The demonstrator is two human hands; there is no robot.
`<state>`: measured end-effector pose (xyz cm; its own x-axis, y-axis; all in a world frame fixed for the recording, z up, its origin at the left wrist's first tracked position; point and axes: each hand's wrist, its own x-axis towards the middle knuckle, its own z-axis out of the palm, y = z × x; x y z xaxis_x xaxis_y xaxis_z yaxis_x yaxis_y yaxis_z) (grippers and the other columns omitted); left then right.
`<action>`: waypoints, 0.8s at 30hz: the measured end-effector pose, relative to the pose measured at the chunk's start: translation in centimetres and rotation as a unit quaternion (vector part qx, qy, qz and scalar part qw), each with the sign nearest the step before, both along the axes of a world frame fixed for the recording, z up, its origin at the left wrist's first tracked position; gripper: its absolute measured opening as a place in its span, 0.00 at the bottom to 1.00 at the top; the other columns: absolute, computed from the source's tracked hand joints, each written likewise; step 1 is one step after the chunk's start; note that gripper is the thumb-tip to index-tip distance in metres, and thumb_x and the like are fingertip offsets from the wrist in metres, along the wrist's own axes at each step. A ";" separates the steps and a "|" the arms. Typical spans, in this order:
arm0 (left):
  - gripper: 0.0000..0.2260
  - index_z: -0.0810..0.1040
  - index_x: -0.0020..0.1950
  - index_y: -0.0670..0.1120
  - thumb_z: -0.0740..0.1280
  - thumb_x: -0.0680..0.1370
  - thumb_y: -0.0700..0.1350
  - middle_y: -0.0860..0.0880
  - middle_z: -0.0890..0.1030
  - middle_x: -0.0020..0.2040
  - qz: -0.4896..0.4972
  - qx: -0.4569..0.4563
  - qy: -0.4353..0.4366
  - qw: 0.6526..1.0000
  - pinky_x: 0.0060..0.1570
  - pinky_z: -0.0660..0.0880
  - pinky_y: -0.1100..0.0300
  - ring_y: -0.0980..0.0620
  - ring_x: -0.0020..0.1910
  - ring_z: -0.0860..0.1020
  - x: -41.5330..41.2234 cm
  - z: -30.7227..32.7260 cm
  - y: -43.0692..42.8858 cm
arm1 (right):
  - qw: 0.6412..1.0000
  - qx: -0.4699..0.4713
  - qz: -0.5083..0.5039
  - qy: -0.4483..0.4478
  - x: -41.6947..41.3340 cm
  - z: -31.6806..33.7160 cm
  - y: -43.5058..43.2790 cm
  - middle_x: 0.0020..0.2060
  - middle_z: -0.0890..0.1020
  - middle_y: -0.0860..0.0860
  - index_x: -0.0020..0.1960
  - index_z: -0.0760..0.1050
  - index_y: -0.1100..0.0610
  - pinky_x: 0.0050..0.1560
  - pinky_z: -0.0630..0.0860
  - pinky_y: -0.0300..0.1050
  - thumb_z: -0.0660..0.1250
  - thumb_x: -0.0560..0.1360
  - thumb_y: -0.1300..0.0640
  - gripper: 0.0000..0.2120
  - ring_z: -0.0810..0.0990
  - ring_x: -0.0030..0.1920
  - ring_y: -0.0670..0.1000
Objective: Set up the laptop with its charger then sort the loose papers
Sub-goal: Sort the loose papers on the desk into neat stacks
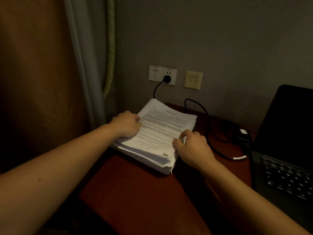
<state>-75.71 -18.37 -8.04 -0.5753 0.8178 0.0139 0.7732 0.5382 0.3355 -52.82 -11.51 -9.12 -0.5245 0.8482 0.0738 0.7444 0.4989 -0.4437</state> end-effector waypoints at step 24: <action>0.30 0.49 0.81 0.59 0.56 0.82 0.64 0.49 0.49 0.83 -0.437 -0.047 0.067 0.896 0.78 0.50 0.43 0.46 0.81 0.45 41.4 2.4 8.2 | 0.962 0.075 -0.244 -0.094 41.7 1.0 1.0 0.77 0.64 0.53 0.77 0.65 0.50 0.77 0.58 0.58 0.63 0.80 0.41 0.28 0.55 0.79 0.58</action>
<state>-34.32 -10.21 -5.68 0.2869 0.9562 -0.0584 0.9428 -0.2711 0.1939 -11.15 -10.50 -8.11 -0.0816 0.9842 0.1570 0.9663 0.1167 -0.2296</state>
